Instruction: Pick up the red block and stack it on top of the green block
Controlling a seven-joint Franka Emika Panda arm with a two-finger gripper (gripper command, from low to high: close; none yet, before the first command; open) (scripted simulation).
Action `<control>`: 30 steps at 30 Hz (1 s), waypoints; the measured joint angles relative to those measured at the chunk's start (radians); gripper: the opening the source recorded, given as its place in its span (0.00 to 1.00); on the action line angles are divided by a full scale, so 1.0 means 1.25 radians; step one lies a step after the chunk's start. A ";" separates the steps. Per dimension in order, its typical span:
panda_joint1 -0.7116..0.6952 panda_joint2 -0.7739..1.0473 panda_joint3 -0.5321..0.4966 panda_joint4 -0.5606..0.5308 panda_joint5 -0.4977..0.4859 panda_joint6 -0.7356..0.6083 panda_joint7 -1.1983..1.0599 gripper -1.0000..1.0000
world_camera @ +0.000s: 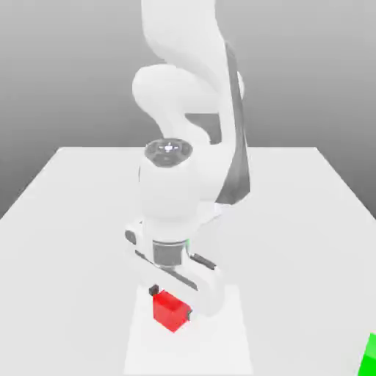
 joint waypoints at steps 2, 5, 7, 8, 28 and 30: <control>0.000 0.000 0.000 0.000 -0.001 0.001 0.001 0.00; -0.002 0.005 0.002 0.000 -0.001 0.006 0.001 0.00; 0.001 -0.015 -0.002 -0.001 -0.005 -0.011 0.003 0.00; 0.002 -0.030 -0.004 -0.002 -0.008 -0.024 0.005 0.00; 0.170 -0.055 0.071 0.251 -0.092 -0.316 0.285 0.00; 0.205 -0.026 0.096 0.306 -0.097 -0.343 0.330 0.00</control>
